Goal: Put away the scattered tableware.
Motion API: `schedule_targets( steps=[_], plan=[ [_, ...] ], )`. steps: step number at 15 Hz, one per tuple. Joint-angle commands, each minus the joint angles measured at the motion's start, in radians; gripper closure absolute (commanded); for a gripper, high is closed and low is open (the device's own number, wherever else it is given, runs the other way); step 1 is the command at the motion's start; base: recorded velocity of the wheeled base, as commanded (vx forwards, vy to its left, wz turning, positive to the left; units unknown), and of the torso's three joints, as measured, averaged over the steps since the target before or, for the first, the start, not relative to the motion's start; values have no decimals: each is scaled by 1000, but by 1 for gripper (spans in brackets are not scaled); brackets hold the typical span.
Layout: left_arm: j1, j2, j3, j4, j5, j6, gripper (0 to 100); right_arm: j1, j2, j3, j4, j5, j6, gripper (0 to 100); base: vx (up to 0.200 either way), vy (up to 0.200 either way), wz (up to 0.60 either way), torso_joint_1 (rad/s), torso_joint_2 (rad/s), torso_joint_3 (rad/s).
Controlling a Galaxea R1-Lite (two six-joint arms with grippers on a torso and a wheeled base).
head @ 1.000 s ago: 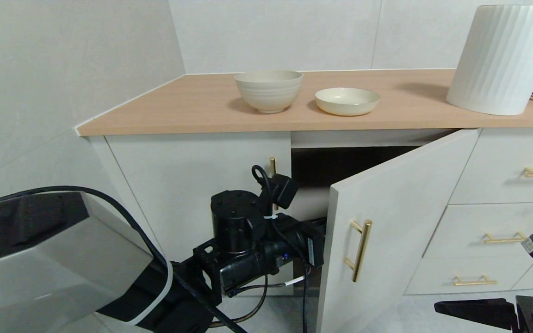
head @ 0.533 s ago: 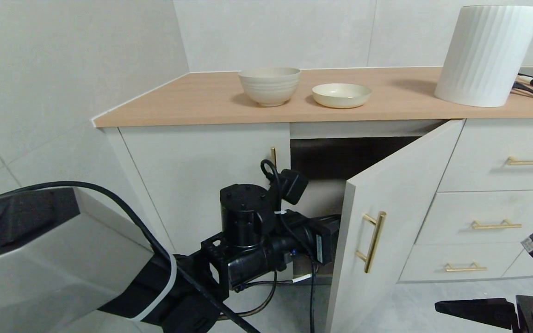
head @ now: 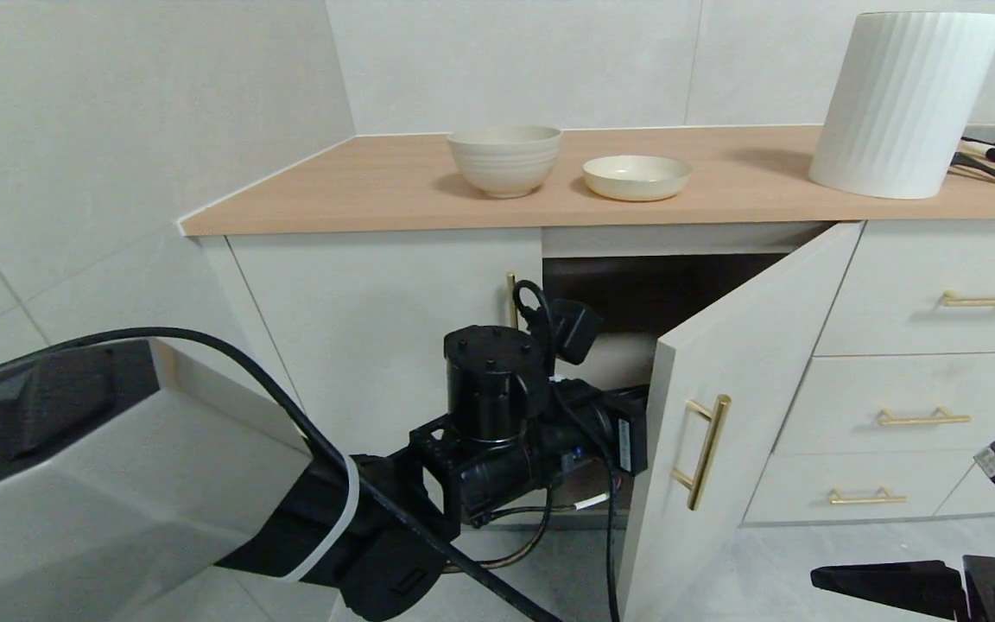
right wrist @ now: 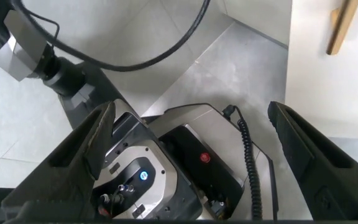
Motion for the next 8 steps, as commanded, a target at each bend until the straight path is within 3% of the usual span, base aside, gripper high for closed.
schedule_targets(
  steps=[1,5,8],
  plan=[
    [-18,3,-7,35,8,6,100,1,2,0,0,1,0,0,0,0,0,0,0,0],
    [-94,1,-56,113,68,9,100,33,-13,8,0,1,0,0,0,0,0,0,0,0],
    [-236,-63,-56,109,61,21,100,70,-108,18,1,47,-1,0,0,0,0,0,0,0]
  ],
)
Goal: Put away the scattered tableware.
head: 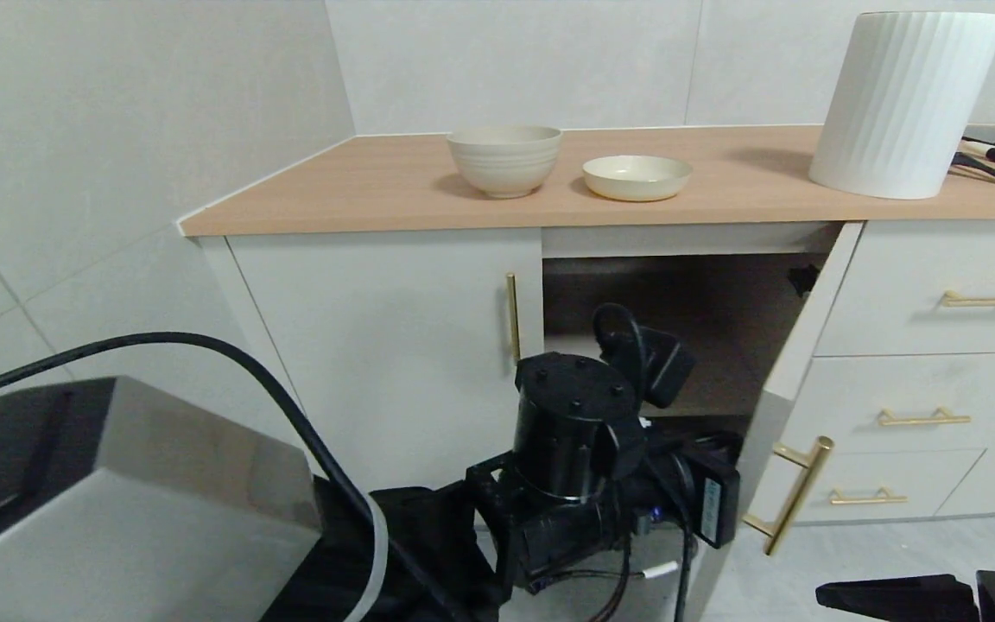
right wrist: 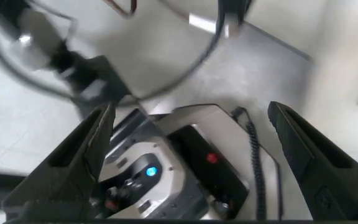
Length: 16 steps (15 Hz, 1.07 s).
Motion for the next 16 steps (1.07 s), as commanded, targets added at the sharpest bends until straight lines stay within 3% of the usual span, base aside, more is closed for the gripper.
schedule_targets(
  steps=[1,3,9,12,14,16],
  plan=[
    [-78,-36,-12,-4,-4,4,100,19,-85,16,0,81,-1,0,0,0,0,0,0,0],
    [-56,-22,0,-8,1,1,100,19,-91,22,0,110,-1,0,0,0,0,0,0,0],
    [89,-72,64,-50,7,2,100,18,-94,21,0,107,-2,0,0,0,0,0,0,0],
    [203,-199,182,-47,8,4,100,18,-76,15,0,104,-2,0,0,0,0,0,0,0],
    [315,-389,307,13,7,4,100,19,-11,-11,-3,12,-4,0,0,0,0,0,0,0],
    [378,-535,385,113,5,4,100,45,3,-16,-3,-80,-42,0,0,0,0,0,0,0]
  ],
)
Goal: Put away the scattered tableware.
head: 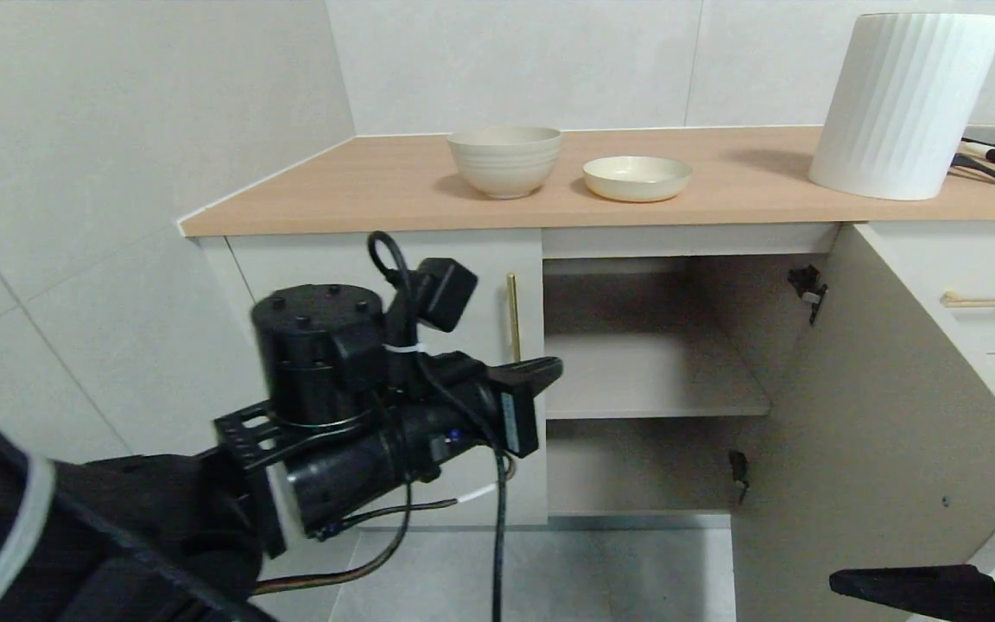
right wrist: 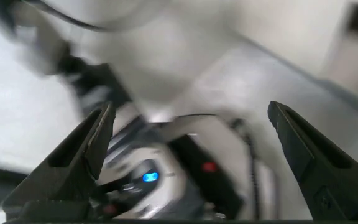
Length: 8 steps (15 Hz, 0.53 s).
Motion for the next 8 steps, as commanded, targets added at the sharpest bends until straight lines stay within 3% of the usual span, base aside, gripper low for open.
schedule_targets(
  steps=[1,4,5,8],
  plan=[
    [116,-292,143,152,-4,-1,100,24,38,-8,0,-29,-35,0,0,0,0,0,0,0],
    [152,-453,179,334,-11,1,100,27,87,-48,2,-39,-37,0,0,0,0,0,0,0],
    [165,-500,171,426,-11,2,100,40,140,-93,2,-88,-38,0,0,0,0,0,0,0],
    [201,-503,169,454,-12,33,100,8,270,-183,-1,-213,-35,0,0,0,0,0,0,0]
  ],
)
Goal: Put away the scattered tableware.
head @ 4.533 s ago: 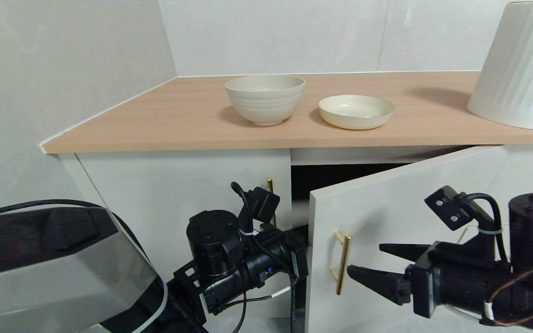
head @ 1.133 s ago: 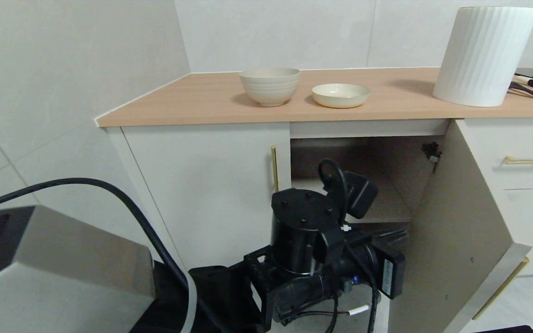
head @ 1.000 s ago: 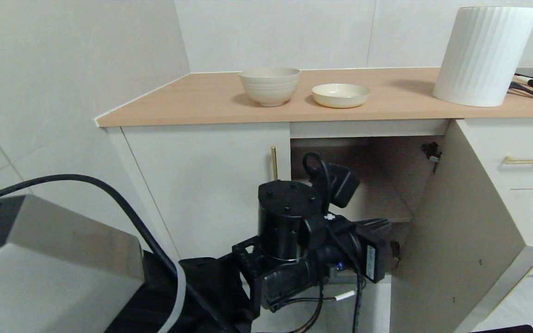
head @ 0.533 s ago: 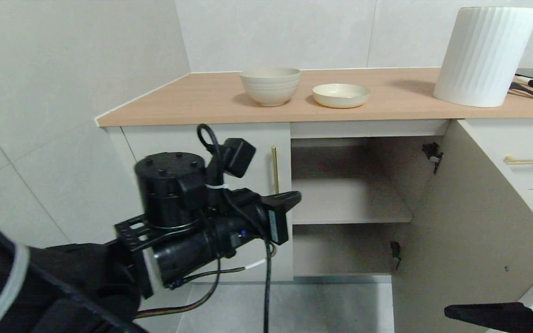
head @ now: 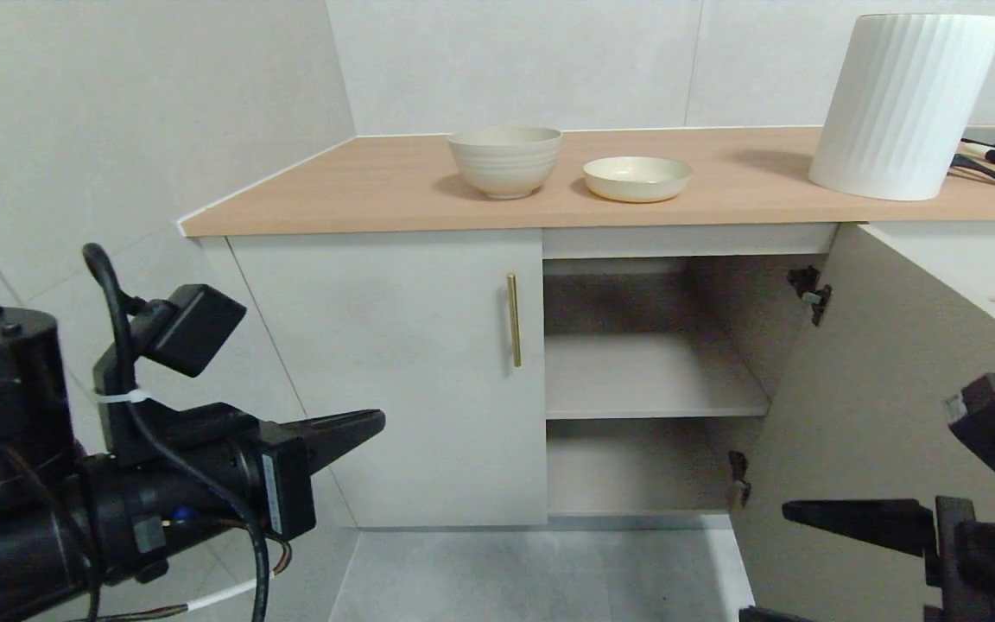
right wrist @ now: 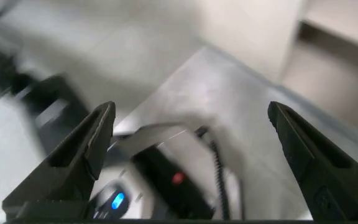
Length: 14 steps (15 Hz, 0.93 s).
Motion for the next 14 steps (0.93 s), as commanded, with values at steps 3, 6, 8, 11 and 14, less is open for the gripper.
schedule_targets(
  steps=[3,6,8,11,14],
  plan=[
    [95,-46,-5,-2,-13,5,100,-124,250,-207,0,-38,1,0,0,0,0,0,0,0],
    [123,-46,-26,-2,-13,5,0,-200,394,-388,5,-48,3,0,0,0,0,0,0,0],
    [161,-47,-31,-6,-21,-3,0,-205,394,-442,66,-48,3,0,0,0,0,0,0,0],
    [186,-44,-39,-32,-33,-4,0,-229,368,-477,112,-62,63,0,0,0,0,0,0,0],
    [186,-57,-30,-34,-33,-4,0,-246,332,-495,167,-170,69,0,0,0,0,0,0,0]
  ],
)
